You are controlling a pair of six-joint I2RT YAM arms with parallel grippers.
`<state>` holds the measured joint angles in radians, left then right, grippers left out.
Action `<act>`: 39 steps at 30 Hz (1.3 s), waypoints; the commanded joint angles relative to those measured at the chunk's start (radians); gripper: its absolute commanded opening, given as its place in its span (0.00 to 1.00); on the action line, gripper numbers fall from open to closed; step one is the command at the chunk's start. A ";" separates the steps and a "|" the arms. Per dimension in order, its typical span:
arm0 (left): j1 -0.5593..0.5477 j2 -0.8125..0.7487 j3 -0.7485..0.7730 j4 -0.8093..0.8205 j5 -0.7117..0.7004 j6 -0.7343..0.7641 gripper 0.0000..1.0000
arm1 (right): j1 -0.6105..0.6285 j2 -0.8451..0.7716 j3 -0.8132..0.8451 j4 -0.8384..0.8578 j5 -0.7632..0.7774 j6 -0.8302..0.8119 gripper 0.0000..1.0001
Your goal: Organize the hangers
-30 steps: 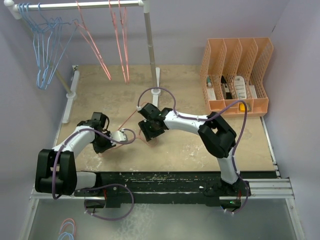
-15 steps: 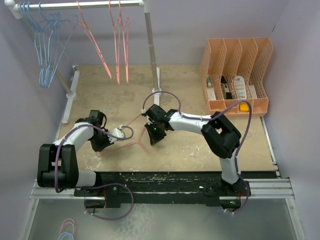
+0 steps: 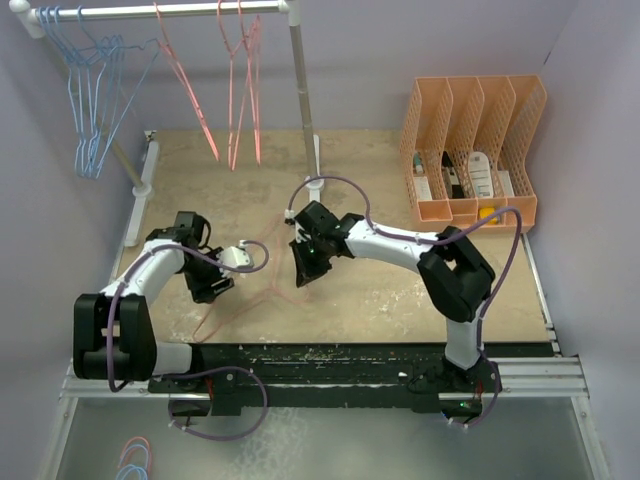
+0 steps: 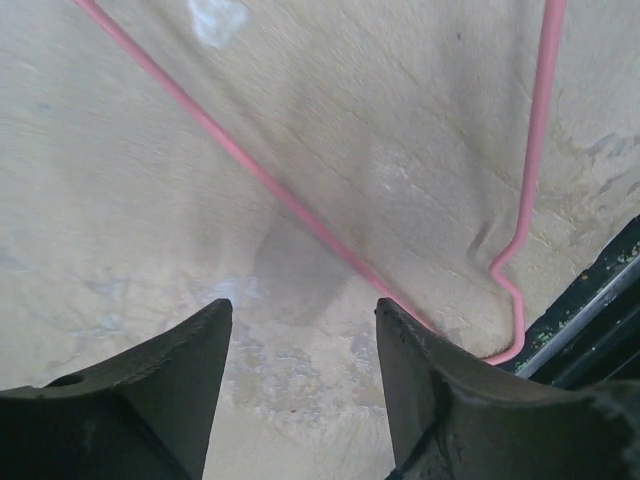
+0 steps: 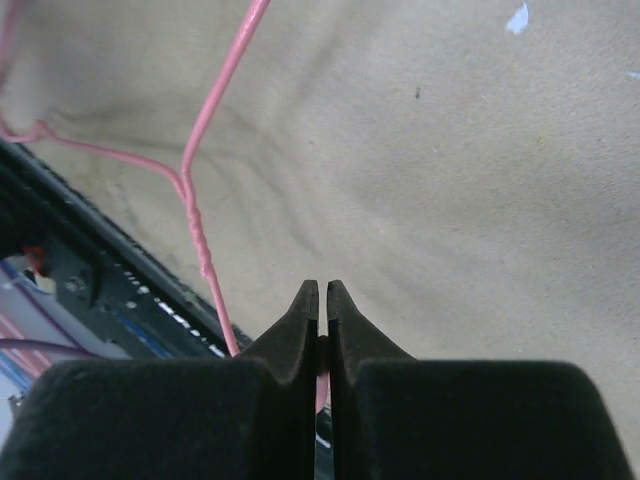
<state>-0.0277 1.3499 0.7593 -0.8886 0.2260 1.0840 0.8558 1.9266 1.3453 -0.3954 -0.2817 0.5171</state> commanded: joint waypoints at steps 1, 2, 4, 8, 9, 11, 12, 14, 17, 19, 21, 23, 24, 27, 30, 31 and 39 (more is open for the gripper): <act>-0.007 -0.062 0.059 -0.044 0.125 0.021 0.65 | -0.031 -0.091 0.056 0.063 -0.080 0.070 0.00; -0.012 -0.066 0.058 -0.052 0.138 0.025 0.65 | -0.035 -0.100 0.060 0.075 -0.085 0.084 0.00; -0.025 -0.069 0.053 -0.074 0.163 0.033 0.65 | -0.041 -0.113 0.073 0.082 -0.080 0.099 0.00; -0.064 -0.062 0.043 -0.145 0.197 0.050 0.65 | -0.058 -0.141 0.085 0.096 -0.043 0.127 0.00; -0.071 -0.061 0.050 -0.173 0.211 0.055 0.65 | -0.061 -0.148 0.085 0.101 -0.028 0.134 0.00; -0.081 -0.059 0.077 -0.254 0.244 0.071 0.65 | -0.067 -0.162 0.084 0.106 0.011 0.148 0.00; -0.083 -0.059 0.095 -0.291 0.261 0.079 0.65 | -0.070 -0.166 0.082 0.110 0.026 0.153 0.00; -0.083 -0.064 0.125 -0.328 0.277 0.086 0.65 | -0.076 -0.173 0.077 0.121 0.034 0.167 0.00; -0.083 -0.089 0.089 -0.220 0.211 0.031 0.65 | -0.084 -0.190 0.064 0.169 0.017 0.200 0.00; -0.086 -0.104 0.024 -0.064 0.135 -0.024 0.65 | -0.088 -0.200 0.059 0.196 0.002 0.225 0.00; -0.087 -0.106 -0.031 0.056 0.080 -0.057 0.65 | -0.088 -0.202 0.071 0.197 -0.010 0.234 0.00; -0.089 -0.097 -0.065 0.137 0.054 -0.078 0.65 | -0.088 -0.203 0.085 0.198 -0.025 0.238 0.00; -0.089 -0.094 -0.078 0.166 0.047 -0.088 0.65 | -0.088 -0.205 0.089 0.197 -0.027 0.241 0.00; -0.089 -0.089 -0.116 0.271 0.013 -0.117 0.65 | -0.088 -0.218 0.089 0.218 -0.035 0.257 0.00; -0.089 -0.087 -0.150 0.339 -0.024 -0.134 0.65 | -0.089 -0.228 0.087 0.230 -0.048 0.264 0.00; -0.089 -0.086 -0.156 0.358 -0.031 -0.136 0.64 | -0.088 -0.232 0.085 0.232 -0.051 0.266 0.00; -0.089 -0.071 -0.156 0.348 -0.034 -0.169 0.09 | -0.088 -0.261 0.064 0.264 -0.081 0.309 0.00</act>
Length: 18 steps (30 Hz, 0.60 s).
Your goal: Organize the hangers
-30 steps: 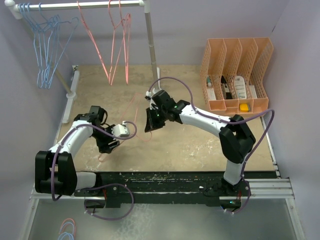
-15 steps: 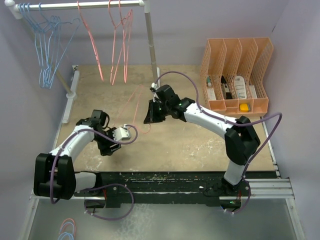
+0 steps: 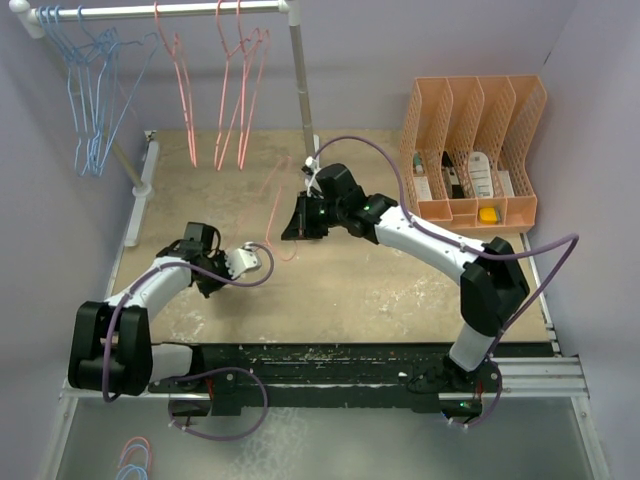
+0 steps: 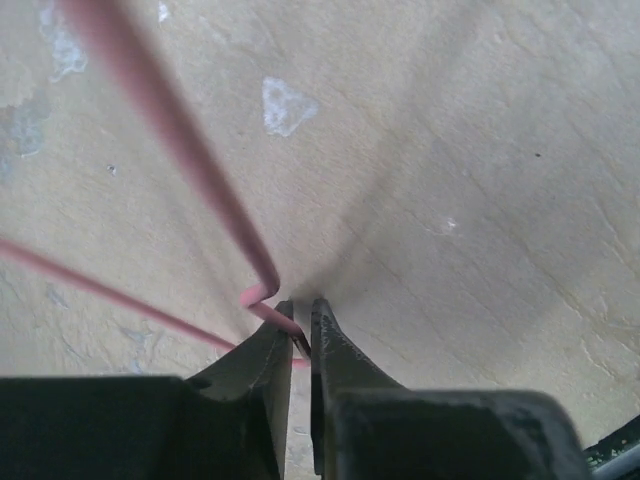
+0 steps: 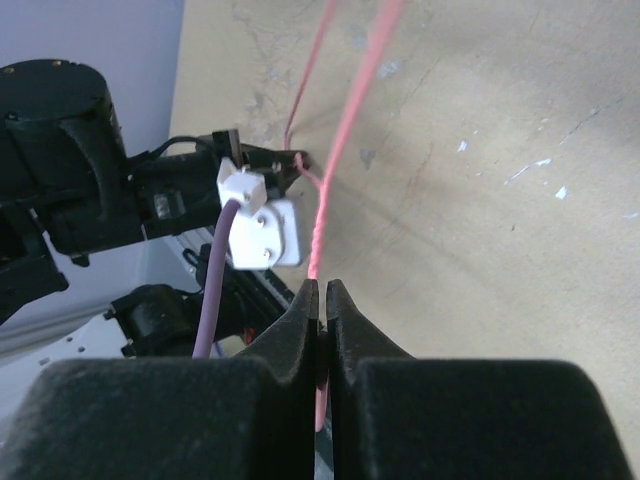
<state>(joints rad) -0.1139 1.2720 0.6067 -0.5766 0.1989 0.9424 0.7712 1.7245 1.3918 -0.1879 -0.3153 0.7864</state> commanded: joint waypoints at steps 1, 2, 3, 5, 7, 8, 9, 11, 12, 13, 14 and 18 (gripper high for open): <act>-0.003 0.000 -0.002 0.029 -0.006 -0.032 0.02 | -0.003 -0.065 0.017 0.064 -0.055 0.051 0.00; -0.002 -0.008 0.000 0.022 -0.003 -0.035 0.00 | -0.003 -0.070 0.016 0.072 -0.063 0.061 0.00; -0.001 -0.018 0.001 0.011 -0.001 -0.038 0.00 | -0.005 -0.075 0.015 0.081 -0.073 0.072 0.00; -0.001 -0.052 0.006 -0.017 0.012 -0.044 0.00 | -0.004 -0.081 0.017 0.099 -0.092 0.091 0.00; 0.000 -0.091 0.017 -0.066 0.038 -0.054 0.00 | -0.006 -0.084 0.021 0.111 -0.108 0.106 0.00; 0.000 -0.111 0.025 -0.094 0.056 -0.056 0.00 | -0.009 -0.085 0.023 0.116 -0.110 0.113 0.00; 0.001 -0.129 0.036 -0.122 0.074 -0.058 0.00 | -0.012 -0.086 0.026 0.121 -0.112 0.120 0.00; 0.000 -0.160 0.067 -0.182 0.103 -0.060 0.00 | -0.023 -0.088 0.031 0.142 -0.121 0.138 0.00; 0.000 -0.170 0.091 -0.216 0.117 -0.058 0.00 | -0.027 -0.088 0.037 0.154 -0.125 0.144 0.00; 0.000 -0.178 0.112 -0.254 0.132 -0.055 0.00 | -0.033 -0.087 0.052 0.155 -0.122 0.144 0.03; 0.000 -0.181 0.131 -0.294 0.150 -0.046 0.00 | -0.040 -0.085 0.072 0.146 -0.116 0.142 0.13; 0.000 -0.189 0.197 -0.437 0.203 -0.021 0.00 | -0.065 -0.082 0.198 0.061 -0.056 0.068 0.78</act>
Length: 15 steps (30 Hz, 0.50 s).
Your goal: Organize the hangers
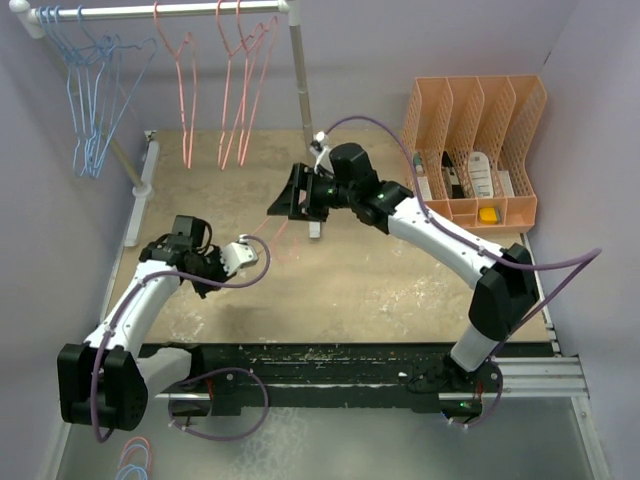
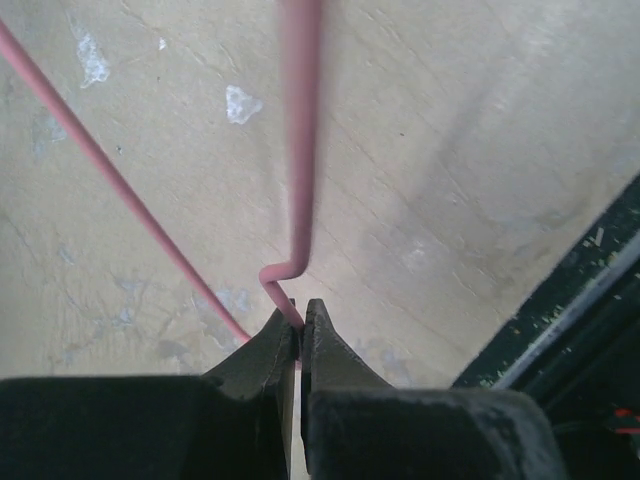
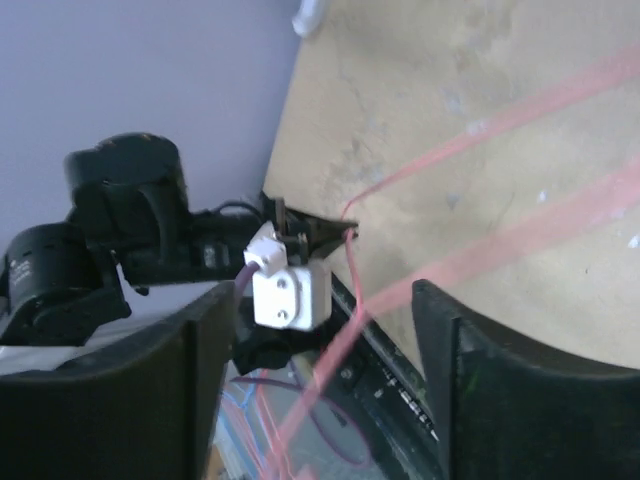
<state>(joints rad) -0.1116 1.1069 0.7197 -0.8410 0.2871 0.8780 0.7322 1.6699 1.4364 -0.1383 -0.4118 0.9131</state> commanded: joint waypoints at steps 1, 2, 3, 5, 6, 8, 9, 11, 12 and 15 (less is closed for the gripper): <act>-0.002 -0.022 0.099 -0.191 0.112 0.034 0.00 | -0.035 -0.026 0.202 -0.026 0.070 -0.087 0.97; -0.001 -0.018 0.115 -0.211 0.111 0.026 0.00 | -0.047 -0.024 0.253 -0.064 0.097 -0.113 0.99; 0.000 -0.015 0.133 -0.234 0.117 0.019 0.00 | -0.064 -0.024 0.301 -0.104 0.121 -0.136 1.00; 0.006 -0.015 0.173 -0.279 0.148 0.002 0.00 | -0.104 -0.025 0.397 -0.161 0.161 -0.176 1.00; 0.007 -0.016 0.194 -0.300 0.164 -0.011 0.00 | -0.124 -0.024 0.445 -0.181 0.174 -0.194 1.00; 0.007 -0.014 0.245 -0.340 0.190 -0.039 0.00 | -0.161 -0.012 0.546 -0.234 0.199 -0.230 1.00; 0.007 -0.012 0.273 -0.365 0.204 -0.051 0.00 | -0.178 0.000 0.606 -0.272 0.219 -0.251 1.00; 0.008 -0.003 0.343 -0.423 0.235 -0.082 0.00 | -0.211 0.023 0.727 -0.343 0.273 -0.294 1.00; 0.010 0.002 0.385 -0.450 0.252 -0.107 0.00 | -0.226 0.028 0.784 -0.367 0.301 -0.315 1.00; 0.011 0.014 0.494 -0.484 0.269 -0.245 0.00 | -0.284 0.024 0.831 -0.378 0.299 -0.326 1.00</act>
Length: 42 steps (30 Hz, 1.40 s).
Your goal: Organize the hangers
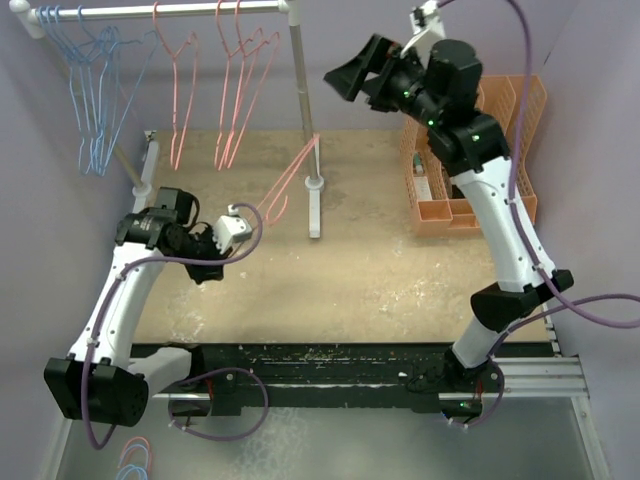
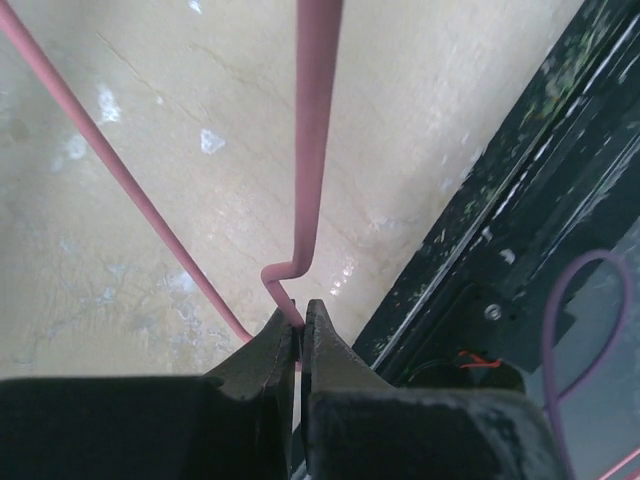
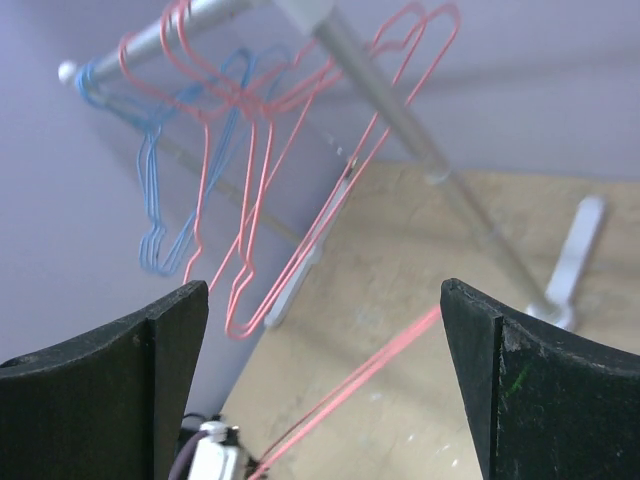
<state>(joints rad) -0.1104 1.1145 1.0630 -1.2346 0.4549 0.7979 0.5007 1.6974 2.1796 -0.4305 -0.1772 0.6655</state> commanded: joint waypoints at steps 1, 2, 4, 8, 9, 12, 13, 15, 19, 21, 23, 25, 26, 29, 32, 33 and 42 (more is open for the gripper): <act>0.011 0.009 0.186 -0.107 0.115 -0.190 0.00 | -0.073 -0.008 0.084 -0.079 0.046 -0.073 1.00; 0.015 0.010 0.217 -0.135 0.146 -0.175 0.00 | -0.091 -0.010 0.078 -0.072 0.021 -0.066 1.00; 0.022 -0.011 0.277 -0.119 0.141 -0.230 0.00 | -0.120 -0.014 0.059 -0.060 -0.023 -0.052 1.00; 0.023 0.002 0.467 -0.184 0.216 -0.297 0.00 | -0.135 -0.024 0.005 -0.038 -0.071 -0.045 1.00; 0.023 0.014 0.517 -0.193 0.218 -0.322 0.00 | -0.136 -0.026 -0.012 -0.033 -0.076 -0.046 1.00; 0.023 0.076 0.647 -0.247 0.239 -0.363 0.00 | -0.141 -0.038 -0.076 -0.014 -0.098 -0.043 1.00; 0.022 0.099 0.689 -0.263 0.235 -0.381 0.00 | -0.143 -0.041 -0.098 -0.006 -0.109 -0.039 1.00; 0.023 0.148 0.780 -0.297 0.226 -0.418 0.00 | -0.148 -0.050 -0.136 0.009 -0.134 -0.034 1.00; 0.023 0.176 0.922 -0.301 0.181 -0.525 0.00 | -0.151 -0.072 -0.192 0.019 -0.142 -0.033 1.00; 0.023 0.172 0.972 -0.292 0.130 -0.587 0.00 | -0.152 -0.081 -0.205 0.021 -0.141 -0.035 1.00; 0.023 0.178 1.002 -0.306 0.048 -0.654 0.00 | -0.155 -0.088 -0.213 0.021 -0.144 -0.038 1.00; 0.023 0.167 0.977 -0.298 -0.016 -0.695 0.00 | -0.156 -0.088 -0.219 0.022 -0.148 -0.040 1.00; 0.023 0.155 0.956 -0.289 -0.038 -0.704 0.00 | -0.156 -0.087 -0.222 0.023 -0.151 -0.041 1.00; 0.023 0.124 0.913 -0.270 -0.074 -0.733 0.00 | -0.157 -0.084 -0.240 0.035 -0.167 -0.041 1.00; 0.023 0.094 0.886 -0.259 -0.117 -0.759 0.00 | -0.157 -0.084 -0.257 0.045 -0.181 -0.037 1.00; 0.023 0.088 0.874 -0.255 -0.130 -0.762 0.00 | -0.159 -0.082 -0.260 0.045 -0.184 -0.036 1.00; 0.023 0.138 0.813 -0.230 -0.117 -0.793 0.00 | -0.160 -0.093 -0.308 0.076 -0.209 -0.026 1.00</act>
<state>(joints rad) -0.0917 1.2045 1.8748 -1.5242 0.3424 0.0502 0.3458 1.6459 1.8877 -0.4084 -0.3550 0.6373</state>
